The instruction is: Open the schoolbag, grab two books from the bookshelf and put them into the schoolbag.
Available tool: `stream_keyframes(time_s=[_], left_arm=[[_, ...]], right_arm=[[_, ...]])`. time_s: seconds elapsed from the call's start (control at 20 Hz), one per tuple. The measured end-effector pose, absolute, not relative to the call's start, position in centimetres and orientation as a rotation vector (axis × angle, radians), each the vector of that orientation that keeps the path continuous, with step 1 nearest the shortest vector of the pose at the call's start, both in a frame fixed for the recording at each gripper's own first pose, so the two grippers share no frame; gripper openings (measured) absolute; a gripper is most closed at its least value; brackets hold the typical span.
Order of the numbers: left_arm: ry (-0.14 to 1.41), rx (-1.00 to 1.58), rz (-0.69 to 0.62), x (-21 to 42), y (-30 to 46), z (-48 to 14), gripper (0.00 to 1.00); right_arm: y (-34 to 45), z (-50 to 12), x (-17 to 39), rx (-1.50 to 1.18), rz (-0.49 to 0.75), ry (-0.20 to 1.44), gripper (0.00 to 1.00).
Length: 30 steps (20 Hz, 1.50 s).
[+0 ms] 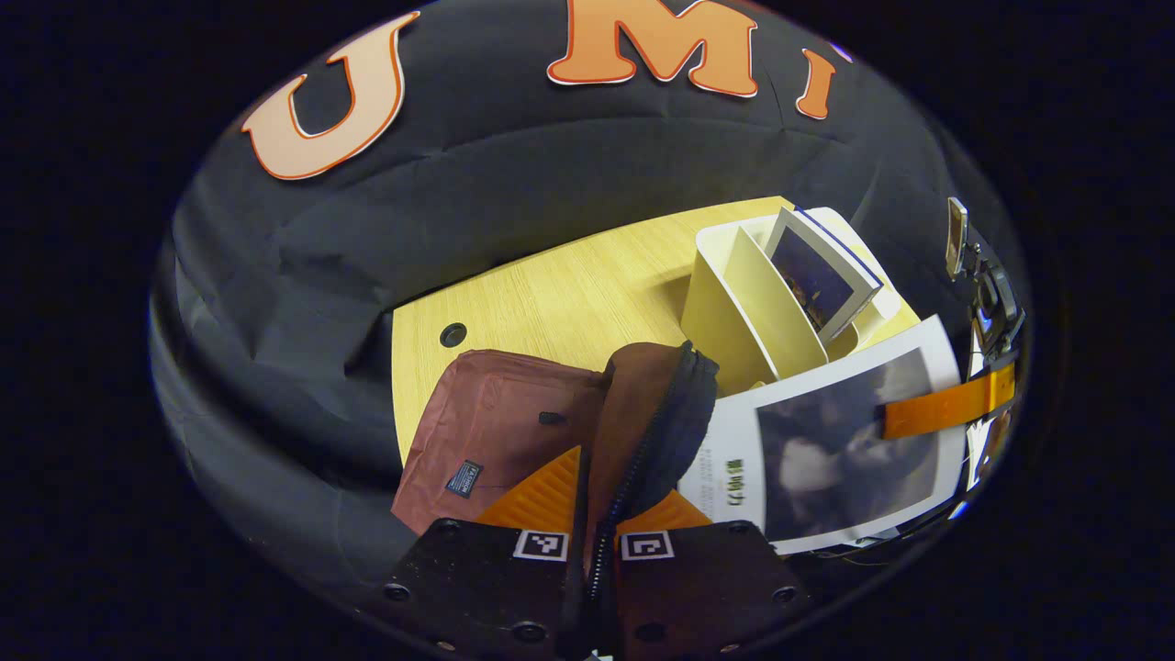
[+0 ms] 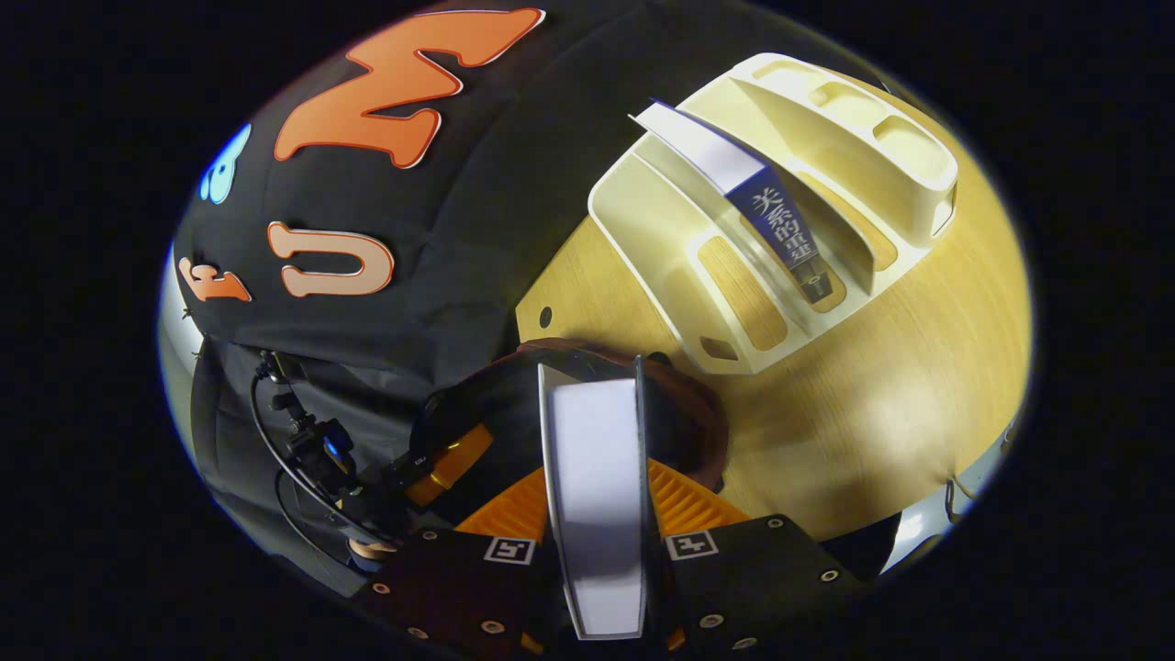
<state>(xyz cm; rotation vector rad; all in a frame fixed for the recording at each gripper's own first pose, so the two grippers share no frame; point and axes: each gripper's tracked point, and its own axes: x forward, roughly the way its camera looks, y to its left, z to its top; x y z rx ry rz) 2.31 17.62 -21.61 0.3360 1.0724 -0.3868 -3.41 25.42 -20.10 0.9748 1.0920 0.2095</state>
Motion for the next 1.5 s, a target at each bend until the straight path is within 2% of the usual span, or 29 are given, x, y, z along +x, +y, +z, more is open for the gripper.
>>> stream_keyframes(time_s=[0.25,0.95,1.15,1.35,1.45,1.5], left_arm=[[1.009,0.337,-0.431,1.3,15.1,-20.8,0.07],[0.932,0.295,-0.5,-1.4,13.9,-19.4,0.07],[0.929,0.289,-0.452,-0.4,15.7,-19.4,0.07],[0.933,0.262,-0.429,0.8,16.6,-19.6,0.07],[0.934,0.276,-0.442,0.9,16.4,-20.0,0.07],[0.94,0.282,-0.45,0.6,16.2,-20.2,0.07]], right_arm=[[30.3,-22.2,-2.6,0.969,0.272,1.092,0.37],[39.2,-29.9,0.3,0.974,0.221,1.062,0.36],[39.6,-30.6,1.3,1.002,0.215,1.06,0.37],[38.1,-29.1,0.2,0.959,0.252,1.094,0.54],[36.0,-28.7,-0.4,0.899,0.239,1.095,0.73],[34.8,-28.7,-0.9,0.848,0.228,1.097,0.86]])
